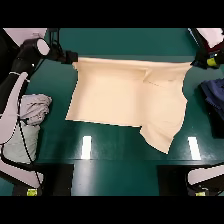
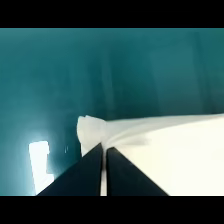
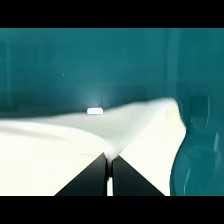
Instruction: Fold the shirts.
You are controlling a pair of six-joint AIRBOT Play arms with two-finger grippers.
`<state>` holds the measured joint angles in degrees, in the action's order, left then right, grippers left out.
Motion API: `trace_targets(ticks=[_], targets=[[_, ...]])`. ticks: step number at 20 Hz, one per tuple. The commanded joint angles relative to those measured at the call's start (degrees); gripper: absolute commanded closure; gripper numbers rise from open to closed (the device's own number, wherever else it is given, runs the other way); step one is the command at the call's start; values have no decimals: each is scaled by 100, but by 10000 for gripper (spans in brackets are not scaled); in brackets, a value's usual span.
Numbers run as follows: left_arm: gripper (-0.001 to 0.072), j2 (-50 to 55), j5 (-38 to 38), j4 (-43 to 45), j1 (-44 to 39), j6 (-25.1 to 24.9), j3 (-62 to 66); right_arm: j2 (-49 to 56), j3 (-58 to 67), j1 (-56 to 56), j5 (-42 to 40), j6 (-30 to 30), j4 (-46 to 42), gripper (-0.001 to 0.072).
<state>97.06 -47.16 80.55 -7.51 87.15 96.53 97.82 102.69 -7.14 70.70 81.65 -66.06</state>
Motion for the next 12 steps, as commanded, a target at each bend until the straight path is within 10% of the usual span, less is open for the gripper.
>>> trace_targets(ticks=[1, 10, 11, 12], targets=[[682, 39, 111, 4, 4, -61, -516, -227, -903, 24, 70, -52, -273, 695], [680, 44, 306, 7, 4, -55, -1346, -546, -2573, 472, -450, -9, -251, 690], [542, 44, 286, 2, 4, -50, -1344, -544, -2597, 518, -450, 149, -251, 686], [249, 44, 240, 2, 4, -24, -1344, -553, -2590, 514, -437, 216, -234, 616]])
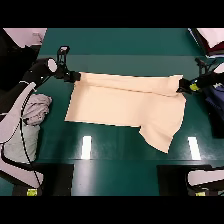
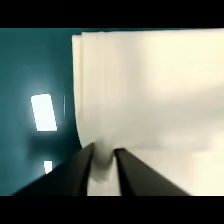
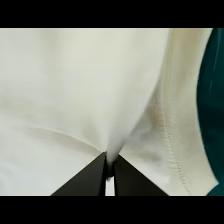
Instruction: Fold the shirts.
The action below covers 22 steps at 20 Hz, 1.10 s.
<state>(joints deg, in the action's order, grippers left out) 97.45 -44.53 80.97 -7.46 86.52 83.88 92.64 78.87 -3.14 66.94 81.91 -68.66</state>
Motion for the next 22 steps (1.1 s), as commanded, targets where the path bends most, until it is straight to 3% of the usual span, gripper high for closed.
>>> trace_targets(ticks=[1, 2, 7, 11, 15, 22], targets=[[87, -2, -166, -33, 0, 70, -68, -55, -208, 114, -37, 205, 116, 468], [111, -2, -435, 52, 0, 68, -7, -107, -208, 85, 42, 208, 254, 404], [111, -450, -2175, 1305, 125, 72, 267, -1003, -212, -352, 1049, -177, 315, 405], [111, -1307, -2564, -120, 737, -24, -708, -1853, -212, -822, 1692, -361, 319, 406], [111, -2100, -2459, -1526, 1115, -599, -2507, -2376, -212, -957, 1681, -402, 323, 406], [111, -2404, -1641, -2210, 1248, -1073, -3858, -2476, -212, -935, 1755, -511, 920, 406]])
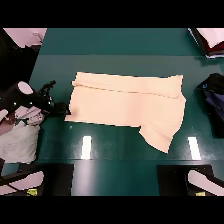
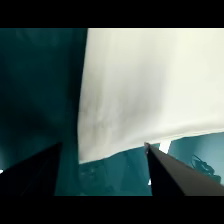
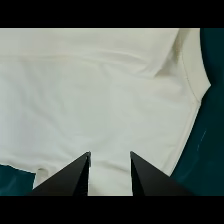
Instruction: Fold the shirts.
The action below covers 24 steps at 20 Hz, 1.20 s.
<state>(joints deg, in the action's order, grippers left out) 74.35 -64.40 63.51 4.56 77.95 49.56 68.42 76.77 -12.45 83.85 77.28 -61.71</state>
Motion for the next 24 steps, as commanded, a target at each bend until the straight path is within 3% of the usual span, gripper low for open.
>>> trace_targets(ticks=[1, 5, 6, 7, 8, 13, 15, 16, 20, 24], targets=[[111, -96, 372, -603, 46, -262, -459, -52, -2, -4, 107, -48, 216, 406], [113, -96, 361, -612, 31, -295, -474, -55, -2, -4, 234, -48, 203, 406], [184, -96, 393, -625, 31, -280, -470, -55, -2, -7, 254, -46, 164, 406], [481, -98, 382, -649, 31, -293, -457, -52, -4, -31, 323, -48, 153, 406], [681, -98, 374, -654, 31, -299, -422, -59, -35, -90, 407, -46, 157, 406], [683, -109, 103, -651, 31, -297, 127, -603, -1720, -748, 417, -42, 153, 402], [683, -109, 24, -656, 31, -299, 330, -761, -2715, -1091, 417, -39, 157, 297], [683, -109, 28, -658, 31, -297, 382, -798, -3167, -1228, 389, -24, 160, 284], [683, -107, 0, -660, 31, -297, 382, -807, -4548, -1360, -254, 157, 254, 286], [683, -107, -107, -673, 31, -299, 382, -807, -5029, -957, -1095, 249, 483, 288]])
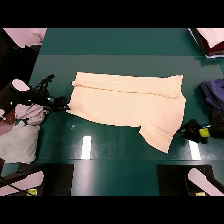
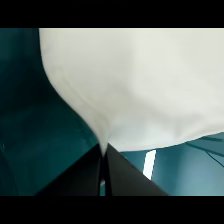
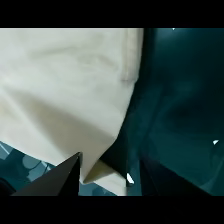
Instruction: Fold the shirts.
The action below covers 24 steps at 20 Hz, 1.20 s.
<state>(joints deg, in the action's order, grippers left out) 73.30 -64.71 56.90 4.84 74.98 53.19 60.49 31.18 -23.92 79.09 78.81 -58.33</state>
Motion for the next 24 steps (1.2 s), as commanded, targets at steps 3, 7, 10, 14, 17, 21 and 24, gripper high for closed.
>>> trace_targets(ticks=[3, 7, 10, 14, 17, 21, 24], targets=[[683, -2, -92, -13, 2, -2, 20, -11, -501, 632, -1075, 330, 155, 292], [683, -2, -114, -11, 2, -4, 20, -17, -496, 1082, -1316, 367, 166, 478], [684, -22, -437, 87, 2, -39, 20, -313, -450, 1047, -1180, 363, 76, 691], [685, -752, -772, 782, 2, 348, -109, -1145, 271, 846, -212, 365, -1134, 693], [684, -1720, -1093, 820, 0, 461, -715, -1762, 778, 702, 466, 306, -1818, 692], [684, -2647, -1663, 267, 0, 564, -1749, -2500, 973, 621, 697, 146, -1766, 692], [684, -2634, -1296, 98, 2, 566, -1727, -2686, 979, 942, 337, 122, -1768, 692]])
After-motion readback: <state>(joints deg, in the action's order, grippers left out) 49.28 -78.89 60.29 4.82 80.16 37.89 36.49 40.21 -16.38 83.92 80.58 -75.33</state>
